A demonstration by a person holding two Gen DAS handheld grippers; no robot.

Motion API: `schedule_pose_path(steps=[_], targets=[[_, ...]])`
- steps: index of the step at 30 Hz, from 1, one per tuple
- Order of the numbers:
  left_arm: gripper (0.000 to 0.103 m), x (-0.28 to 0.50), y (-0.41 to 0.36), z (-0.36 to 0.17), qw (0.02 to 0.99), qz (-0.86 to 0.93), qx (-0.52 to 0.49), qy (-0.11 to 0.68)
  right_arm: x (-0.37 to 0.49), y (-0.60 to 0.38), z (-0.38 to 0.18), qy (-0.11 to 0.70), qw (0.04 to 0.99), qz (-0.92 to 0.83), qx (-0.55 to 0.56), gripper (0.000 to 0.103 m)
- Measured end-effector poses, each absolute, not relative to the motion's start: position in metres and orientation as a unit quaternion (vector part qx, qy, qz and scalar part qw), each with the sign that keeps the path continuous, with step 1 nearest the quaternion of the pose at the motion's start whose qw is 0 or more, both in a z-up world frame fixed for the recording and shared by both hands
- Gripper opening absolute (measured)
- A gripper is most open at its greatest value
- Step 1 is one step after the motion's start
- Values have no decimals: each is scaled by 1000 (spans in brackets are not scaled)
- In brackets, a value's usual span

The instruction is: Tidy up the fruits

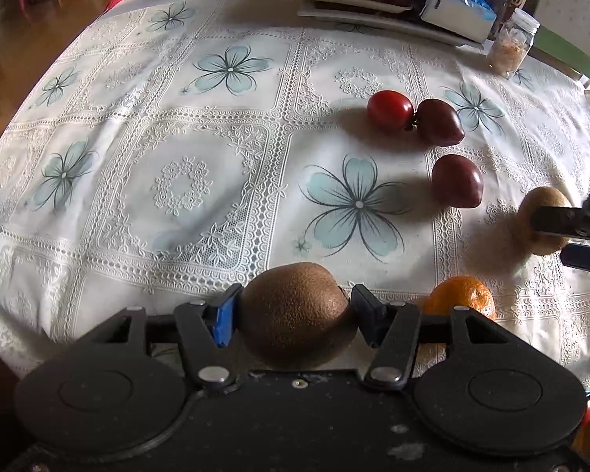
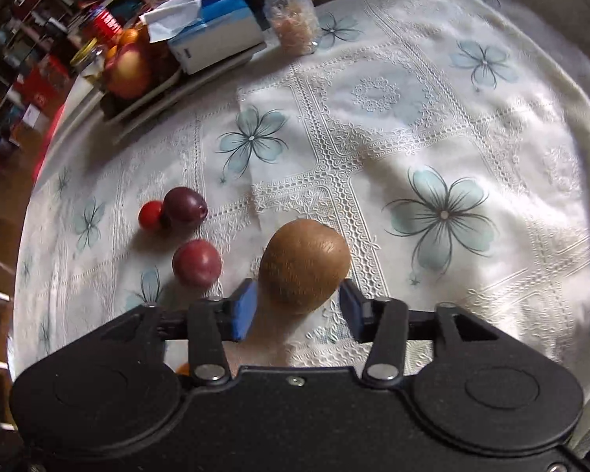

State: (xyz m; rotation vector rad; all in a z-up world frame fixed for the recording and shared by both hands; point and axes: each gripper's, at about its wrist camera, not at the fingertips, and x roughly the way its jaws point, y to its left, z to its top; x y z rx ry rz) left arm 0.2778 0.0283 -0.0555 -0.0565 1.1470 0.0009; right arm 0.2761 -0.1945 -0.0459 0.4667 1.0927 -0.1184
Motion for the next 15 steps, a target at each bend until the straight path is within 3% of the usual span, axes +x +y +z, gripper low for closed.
schedule_pose_path(steps=[6,11,15], targets=[[60,280,29,-56,836,6,-32,547,292,-174,-62,524,831,-63,175,67],[60,281,29,-56,834,10,-35,550,301,-137,-75,530,842,-98,28,70],[60,282,29,-56,834,11,-36,551,298,-121,-79,506,850,-133,-64,95]])
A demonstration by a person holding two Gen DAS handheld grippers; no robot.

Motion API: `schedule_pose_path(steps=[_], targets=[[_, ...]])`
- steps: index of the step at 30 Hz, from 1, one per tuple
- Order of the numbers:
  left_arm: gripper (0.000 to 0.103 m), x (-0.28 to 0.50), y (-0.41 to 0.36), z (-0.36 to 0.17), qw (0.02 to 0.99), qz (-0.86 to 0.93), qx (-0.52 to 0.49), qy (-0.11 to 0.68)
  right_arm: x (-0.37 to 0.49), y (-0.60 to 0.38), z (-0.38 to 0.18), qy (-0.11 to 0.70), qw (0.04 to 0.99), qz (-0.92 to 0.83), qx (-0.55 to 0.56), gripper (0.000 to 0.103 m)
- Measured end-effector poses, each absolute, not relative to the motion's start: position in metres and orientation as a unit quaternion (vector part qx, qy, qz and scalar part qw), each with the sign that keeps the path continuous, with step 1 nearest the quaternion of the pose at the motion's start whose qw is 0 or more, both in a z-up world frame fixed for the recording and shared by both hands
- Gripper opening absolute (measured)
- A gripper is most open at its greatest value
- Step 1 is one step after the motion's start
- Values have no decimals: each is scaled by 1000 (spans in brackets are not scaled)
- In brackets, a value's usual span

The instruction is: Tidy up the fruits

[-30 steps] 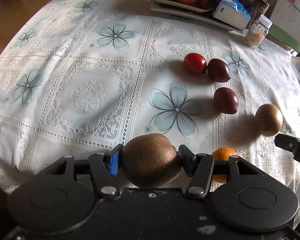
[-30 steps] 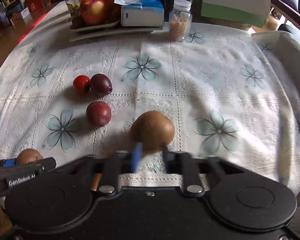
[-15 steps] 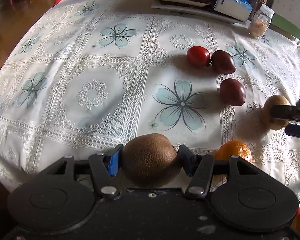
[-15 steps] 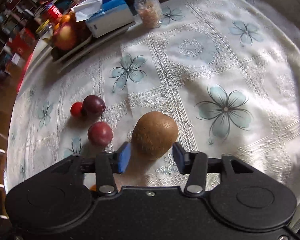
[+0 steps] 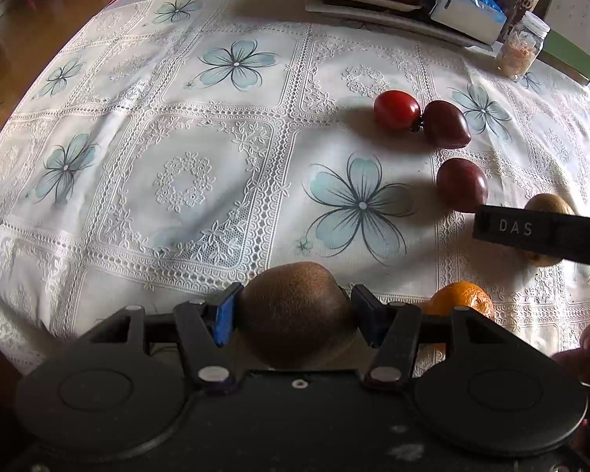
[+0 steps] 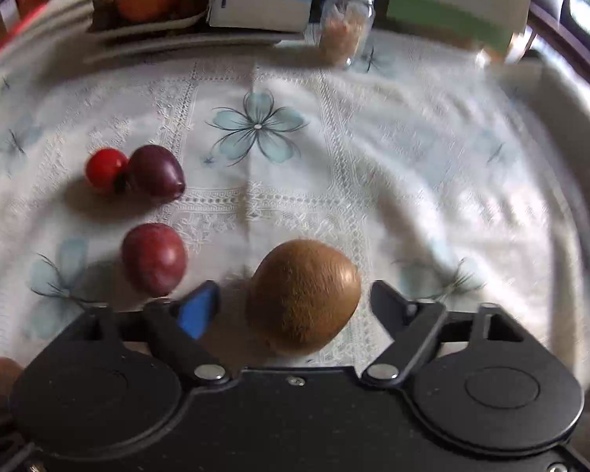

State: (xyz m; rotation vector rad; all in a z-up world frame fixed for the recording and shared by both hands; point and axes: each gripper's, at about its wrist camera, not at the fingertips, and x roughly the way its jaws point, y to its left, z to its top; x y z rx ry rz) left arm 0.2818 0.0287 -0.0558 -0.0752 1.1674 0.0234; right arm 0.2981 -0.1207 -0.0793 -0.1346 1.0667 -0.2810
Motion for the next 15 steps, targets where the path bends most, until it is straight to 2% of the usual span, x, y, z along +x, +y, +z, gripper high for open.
schedule_pose_path(steps=[3,6,7,15], targets=[[60,282,29,-56,833,13,-36,552,298,-130,-79,507,850,-138,-37,97],[60,282,28,-56,834,13,-36,551,304,-154,-79,529,837,-135,43,99],[60,282,28,-56,834,13,-35,551,305,-163,-79,535,832,-130,72,103],[60,281,28,-56,835,12,-32,549,308,-160,-79,549,826,-118,52,98]])
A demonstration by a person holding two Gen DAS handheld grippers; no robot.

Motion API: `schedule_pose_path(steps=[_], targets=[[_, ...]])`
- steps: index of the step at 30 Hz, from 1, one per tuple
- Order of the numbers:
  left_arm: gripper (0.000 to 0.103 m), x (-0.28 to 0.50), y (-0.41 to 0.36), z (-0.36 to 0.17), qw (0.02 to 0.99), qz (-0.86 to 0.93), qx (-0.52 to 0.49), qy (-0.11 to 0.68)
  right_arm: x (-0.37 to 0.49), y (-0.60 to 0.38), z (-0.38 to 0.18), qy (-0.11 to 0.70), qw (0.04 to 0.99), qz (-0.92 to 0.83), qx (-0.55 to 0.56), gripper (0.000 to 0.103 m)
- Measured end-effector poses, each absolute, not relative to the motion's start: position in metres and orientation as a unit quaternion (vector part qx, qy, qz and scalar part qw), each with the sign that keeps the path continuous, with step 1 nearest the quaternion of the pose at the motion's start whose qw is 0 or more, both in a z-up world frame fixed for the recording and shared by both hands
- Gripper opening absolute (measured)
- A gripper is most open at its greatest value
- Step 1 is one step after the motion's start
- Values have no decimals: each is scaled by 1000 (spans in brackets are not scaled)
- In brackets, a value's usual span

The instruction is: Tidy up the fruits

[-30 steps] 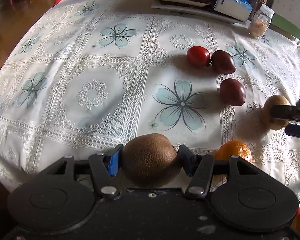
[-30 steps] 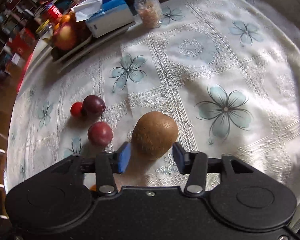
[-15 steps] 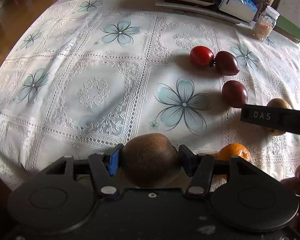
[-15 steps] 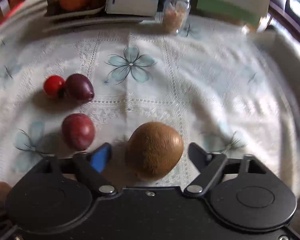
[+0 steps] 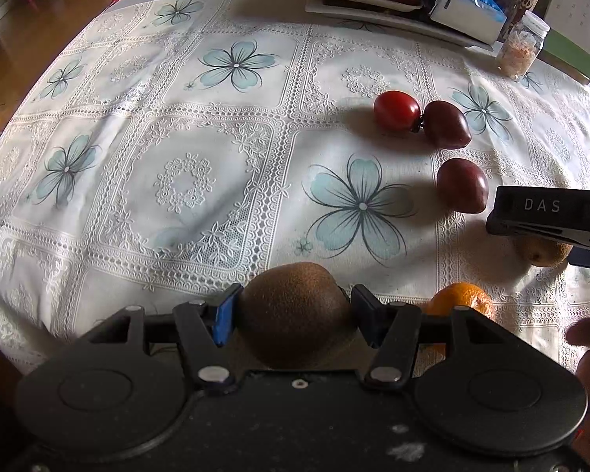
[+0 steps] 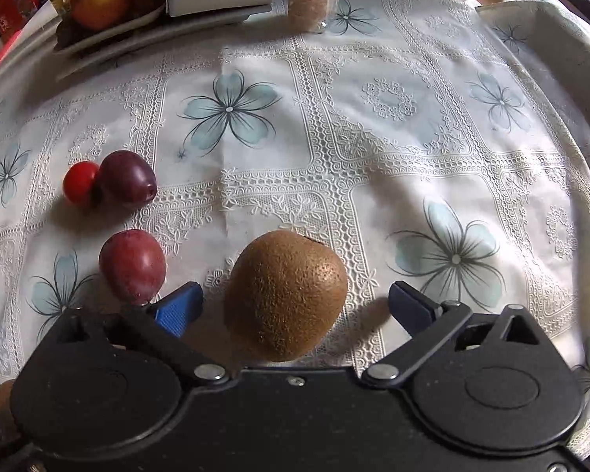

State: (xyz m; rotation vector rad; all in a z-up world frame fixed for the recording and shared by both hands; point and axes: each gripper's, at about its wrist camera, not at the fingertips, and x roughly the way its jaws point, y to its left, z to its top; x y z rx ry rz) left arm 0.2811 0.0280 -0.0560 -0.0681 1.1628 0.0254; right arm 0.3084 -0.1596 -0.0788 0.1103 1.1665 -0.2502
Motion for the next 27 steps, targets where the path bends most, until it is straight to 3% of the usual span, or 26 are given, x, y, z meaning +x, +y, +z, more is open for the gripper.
schedule_pose_path(steps=[2,5,17,27], targets=[[60,281,28,-56,835,11,-32,549,307,-156,-75,546,829,-111,47,90],[60,281,28,-55,835,10,-33,549,305,-146,-65,538,836,-105,22,60],[60,271,40,-25,858,-18,-65,509,269,-160,-39,512,852,-88,63,60],[60,195,43,21,896,-84,-72,431,188,-163,-3,456,885,-61,67,60]])
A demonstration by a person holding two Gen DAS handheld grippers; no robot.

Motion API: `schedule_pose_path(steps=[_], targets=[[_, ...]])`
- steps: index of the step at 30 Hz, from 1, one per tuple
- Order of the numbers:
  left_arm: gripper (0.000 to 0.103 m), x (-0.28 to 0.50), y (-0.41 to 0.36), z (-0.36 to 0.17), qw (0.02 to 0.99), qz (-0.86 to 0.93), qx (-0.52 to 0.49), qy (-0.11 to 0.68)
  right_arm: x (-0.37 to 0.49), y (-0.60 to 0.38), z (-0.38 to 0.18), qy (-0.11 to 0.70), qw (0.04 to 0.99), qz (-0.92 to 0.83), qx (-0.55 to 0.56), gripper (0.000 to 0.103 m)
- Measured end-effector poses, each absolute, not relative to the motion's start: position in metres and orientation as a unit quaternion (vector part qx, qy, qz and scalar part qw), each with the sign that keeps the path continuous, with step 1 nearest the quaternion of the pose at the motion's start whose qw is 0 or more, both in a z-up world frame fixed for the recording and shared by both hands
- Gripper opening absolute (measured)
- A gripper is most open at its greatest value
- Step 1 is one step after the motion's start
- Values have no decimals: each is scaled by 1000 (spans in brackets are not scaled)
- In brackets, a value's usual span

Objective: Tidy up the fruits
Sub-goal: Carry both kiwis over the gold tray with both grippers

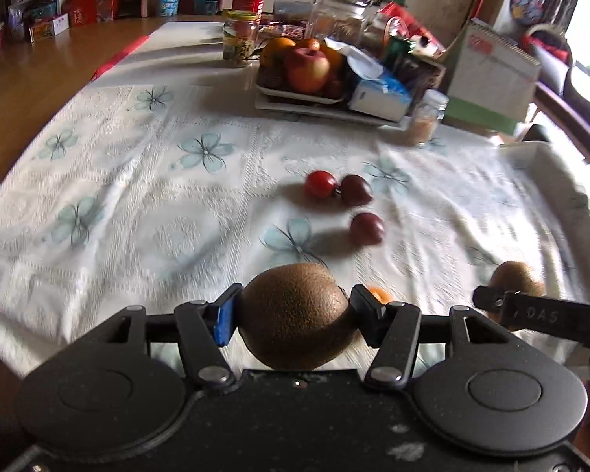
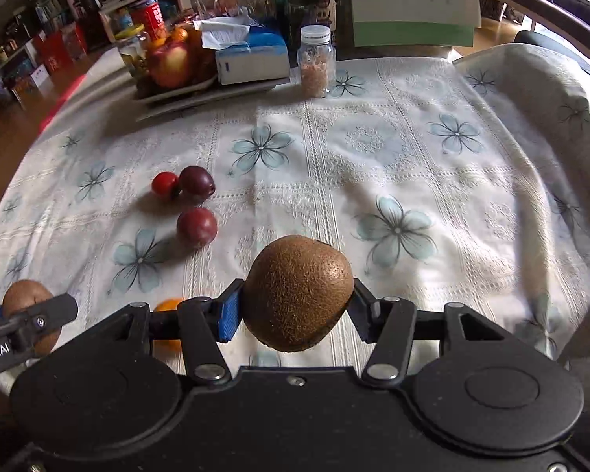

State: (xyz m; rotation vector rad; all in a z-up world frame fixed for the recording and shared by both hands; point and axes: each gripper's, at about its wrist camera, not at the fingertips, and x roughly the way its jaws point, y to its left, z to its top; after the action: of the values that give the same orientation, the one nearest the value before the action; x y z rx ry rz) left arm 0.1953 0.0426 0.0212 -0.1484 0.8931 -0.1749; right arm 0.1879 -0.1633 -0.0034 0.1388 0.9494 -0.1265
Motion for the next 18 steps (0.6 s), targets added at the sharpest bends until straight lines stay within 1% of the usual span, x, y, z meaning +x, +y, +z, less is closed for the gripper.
schedule_pose_path(steps=[3,11,18], targets=[[60,168,46,21,893,-97,-90,431,162,-160,-1,453,887,-51,71,60],[60,120,47,14,895,-91,-85,429,96,-160,0,443,889,-56,97,60],[60,97,38,15,906,-89,-57,409,62,-159,-11,452,881,-82,113,60]])
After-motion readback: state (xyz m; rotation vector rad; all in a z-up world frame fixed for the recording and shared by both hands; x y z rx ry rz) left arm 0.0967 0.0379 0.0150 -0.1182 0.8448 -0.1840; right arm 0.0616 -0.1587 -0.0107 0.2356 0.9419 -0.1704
